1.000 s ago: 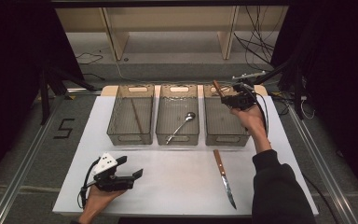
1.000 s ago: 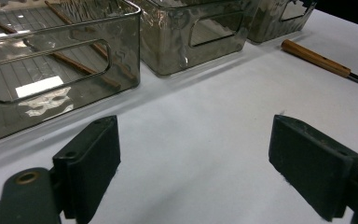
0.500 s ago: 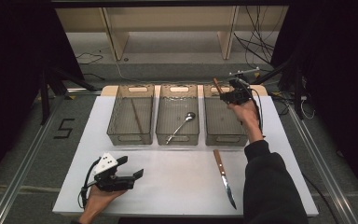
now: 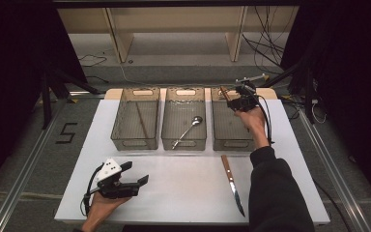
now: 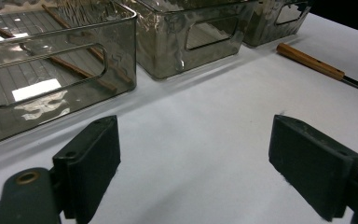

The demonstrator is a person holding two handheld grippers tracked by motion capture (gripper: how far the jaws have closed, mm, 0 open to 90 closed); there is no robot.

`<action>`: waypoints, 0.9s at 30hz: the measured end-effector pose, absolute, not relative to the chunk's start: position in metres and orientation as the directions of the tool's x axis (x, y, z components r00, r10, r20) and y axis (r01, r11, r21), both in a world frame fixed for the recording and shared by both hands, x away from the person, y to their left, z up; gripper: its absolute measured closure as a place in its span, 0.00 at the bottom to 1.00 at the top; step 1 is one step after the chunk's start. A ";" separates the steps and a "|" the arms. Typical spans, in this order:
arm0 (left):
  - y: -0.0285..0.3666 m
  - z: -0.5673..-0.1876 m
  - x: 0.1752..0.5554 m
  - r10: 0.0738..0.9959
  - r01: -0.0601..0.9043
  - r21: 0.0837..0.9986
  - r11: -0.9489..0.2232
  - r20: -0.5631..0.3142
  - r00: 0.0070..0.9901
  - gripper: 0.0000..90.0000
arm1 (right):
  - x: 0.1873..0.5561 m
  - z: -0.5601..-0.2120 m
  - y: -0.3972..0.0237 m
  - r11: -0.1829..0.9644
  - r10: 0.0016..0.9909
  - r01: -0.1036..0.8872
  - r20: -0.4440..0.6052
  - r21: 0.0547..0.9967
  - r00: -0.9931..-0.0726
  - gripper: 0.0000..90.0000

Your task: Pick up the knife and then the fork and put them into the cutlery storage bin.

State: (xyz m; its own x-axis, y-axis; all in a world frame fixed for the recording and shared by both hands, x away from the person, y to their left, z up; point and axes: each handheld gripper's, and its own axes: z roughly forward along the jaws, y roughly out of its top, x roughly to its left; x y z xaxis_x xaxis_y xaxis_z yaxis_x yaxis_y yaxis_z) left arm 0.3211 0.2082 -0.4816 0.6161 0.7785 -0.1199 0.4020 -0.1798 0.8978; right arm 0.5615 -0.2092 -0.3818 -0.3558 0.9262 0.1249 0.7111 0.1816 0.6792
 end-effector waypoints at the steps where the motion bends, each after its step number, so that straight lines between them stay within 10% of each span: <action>1: 0.208 -0.482 0.321 0.778 0.402 0.898 -0.180 -0.120 0.616 0.18 | 0.562 -0.383 -0.209 0.182 0.926 0.714 0.127 0.676 -0.356 0.90; 18: 0.208 -0.482 0.321 0.777 0.401 0.898 -0.183 -0.118 0.619 0.18 | 0.561 -0.403 -0.209 0.174 0.933 0.736 0.130 0.654 -0.335 0.89; 27: 0.207 -0.481 0.321 0.776 0.400 0.898 -0.183 -0.118 0.620 0.18 | 0.553 -0.391 -0.209 0.193 0.915 0.715 0.140 0.672 -0.379 0.56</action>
